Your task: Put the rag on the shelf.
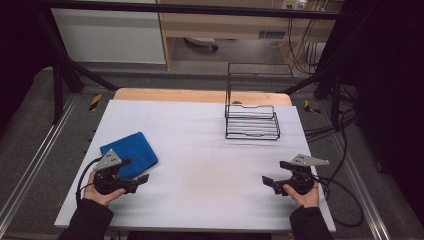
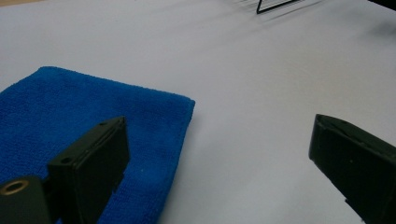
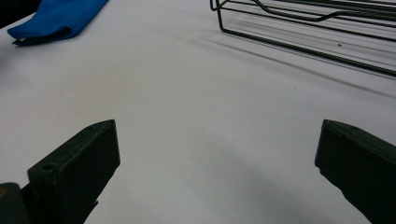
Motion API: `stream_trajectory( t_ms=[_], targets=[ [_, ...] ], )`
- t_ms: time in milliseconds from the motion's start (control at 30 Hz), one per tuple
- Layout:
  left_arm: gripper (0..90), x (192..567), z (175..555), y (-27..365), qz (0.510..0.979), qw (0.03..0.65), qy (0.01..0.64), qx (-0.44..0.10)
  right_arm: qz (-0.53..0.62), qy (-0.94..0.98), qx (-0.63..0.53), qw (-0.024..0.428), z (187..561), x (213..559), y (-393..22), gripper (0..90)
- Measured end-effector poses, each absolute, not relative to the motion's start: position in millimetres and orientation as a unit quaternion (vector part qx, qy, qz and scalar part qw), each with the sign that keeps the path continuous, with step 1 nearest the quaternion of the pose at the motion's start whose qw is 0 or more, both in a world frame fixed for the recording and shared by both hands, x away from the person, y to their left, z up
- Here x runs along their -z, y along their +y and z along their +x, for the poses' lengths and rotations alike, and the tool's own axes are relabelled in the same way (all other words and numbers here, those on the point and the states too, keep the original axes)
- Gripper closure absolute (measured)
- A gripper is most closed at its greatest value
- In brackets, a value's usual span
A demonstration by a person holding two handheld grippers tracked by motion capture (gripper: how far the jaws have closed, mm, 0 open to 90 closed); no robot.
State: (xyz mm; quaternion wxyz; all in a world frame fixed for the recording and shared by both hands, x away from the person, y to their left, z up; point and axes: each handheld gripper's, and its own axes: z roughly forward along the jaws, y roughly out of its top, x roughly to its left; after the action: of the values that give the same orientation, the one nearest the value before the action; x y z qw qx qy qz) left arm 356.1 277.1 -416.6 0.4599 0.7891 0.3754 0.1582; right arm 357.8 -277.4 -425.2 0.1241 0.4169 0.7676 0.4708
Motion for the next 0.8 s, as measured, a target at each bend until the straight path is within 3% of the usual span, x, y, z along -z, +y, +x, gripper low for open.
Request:
stream_trajectory(
  t_ms=[300,500,567,800],
  targets=[
    [5.3,416.7,359.4,274.6,0.793,0.449,0.380,-0.161,0.417,0.768,-0.471,0.124,357.6,425.2,-277.8,0.6],
    [10.1,419.1,366.0,277.7,0.797,0.429,0.392,-0.165,0.418,0.770,-0.466,0.123,357.8,425.7,-276.8,0.6],
    [17.5,420.7,368.3,280.2,0.801,0.416,0.395,-0.169,0.418,0.770,-0.466,0.124,358.5,425.9,-276.6,0.6],
    [30.0,427.7,375.8,287.3,0.811,0.381,0.408,-0.173,0.419,0.772,-0.463,0.123,358.6,426.4,-275.8,0.7]
  ],
)
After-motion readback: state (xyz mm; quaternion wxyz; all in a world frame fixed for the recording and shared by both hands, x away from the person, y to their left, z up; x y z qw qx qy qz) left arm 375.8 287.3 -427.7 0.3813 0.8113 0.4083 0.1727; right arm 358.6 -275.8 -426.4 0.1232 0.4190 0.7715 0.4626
